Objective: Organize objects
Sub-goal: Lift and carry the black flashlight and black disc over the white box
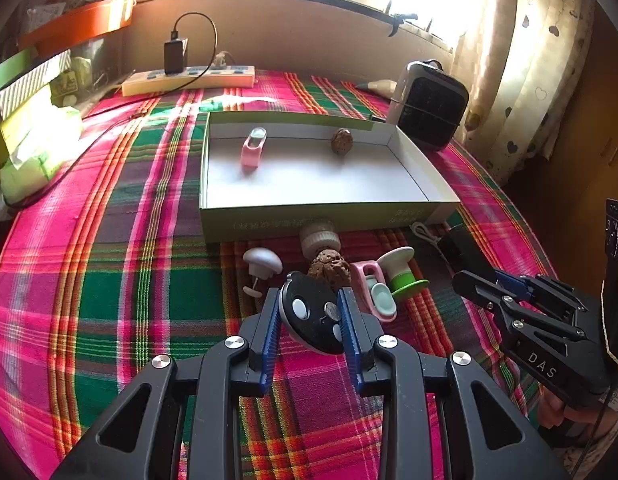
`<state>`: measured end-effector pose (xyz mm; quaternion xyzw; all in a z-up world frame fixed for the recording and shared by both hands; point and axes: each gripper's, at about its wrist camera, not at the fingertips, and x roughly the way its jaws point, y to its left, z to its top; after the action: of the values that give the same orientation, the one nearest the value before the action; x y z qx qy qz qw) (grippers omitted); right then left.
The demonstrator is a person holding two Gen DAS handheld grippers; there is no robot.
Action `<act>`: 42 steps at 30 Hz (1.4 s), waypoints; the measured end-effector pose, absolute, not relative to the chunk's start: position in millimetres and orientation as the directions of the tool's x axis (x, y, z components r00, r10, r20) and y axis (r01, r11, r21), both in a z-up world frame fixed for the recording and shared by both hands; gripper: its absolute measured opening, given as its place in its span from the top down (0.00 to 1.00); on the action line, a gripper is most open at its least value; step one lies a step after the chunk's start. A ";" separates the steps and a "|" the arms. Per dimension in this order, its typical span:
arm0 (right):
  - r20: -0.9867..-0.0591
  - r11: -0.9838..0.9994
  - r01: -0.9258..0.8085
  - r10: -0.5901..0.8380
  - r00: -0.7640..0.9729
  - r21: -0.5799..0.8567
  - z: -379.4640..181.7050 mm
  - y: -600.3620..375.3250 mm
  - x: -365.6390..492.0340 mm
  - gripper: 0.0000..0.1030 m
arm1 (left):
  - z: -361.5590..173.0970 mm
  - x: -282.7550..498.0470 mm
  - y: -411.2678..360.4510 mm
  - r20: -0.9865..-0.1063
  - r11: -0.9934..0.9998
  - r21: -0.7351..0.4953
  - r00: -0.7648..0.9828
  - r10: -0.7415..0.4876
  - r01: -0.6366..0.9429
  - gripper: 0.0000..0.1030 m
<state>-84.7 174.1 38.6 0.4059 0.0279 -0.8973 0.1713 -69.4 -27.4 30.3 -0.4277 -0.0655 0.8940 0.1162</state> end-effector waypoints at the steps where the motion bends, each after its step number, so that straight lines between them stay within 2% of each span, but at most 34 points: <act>1: -0.735 -0.939 0.332 -0.287 -0.615 0.089 40.5 173.8 -84.3 0.76 | 32.0 -69.1 -27.2 -0.746 -0.965 -0.215 -0.613 0.261 -0.149 0.75; 26: -0.708 -0.927 0.368 -0.304 -0.637 0.067 74.7 159.1 -121.1 0.76 | 58.6 -115.1 -24.0 -0.722 -0.963 -0.187 -0.638 0.269 -0.195 0.74; 42: -0.743 -0.932 0.361 -0.269 -0.612 0.040 74.8 151.0 -190.2 0.76 | 57.9 -178.1 -16.4 -0.739 -0.963 -0.170 -0.619 0.265 -0.209 0.74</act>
<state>-190.2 151.0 74.8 0.4037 0.0572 -0.8960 0.1759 -178.1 -16.4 57.9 -0.4159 -0.0338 0.8992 0.1316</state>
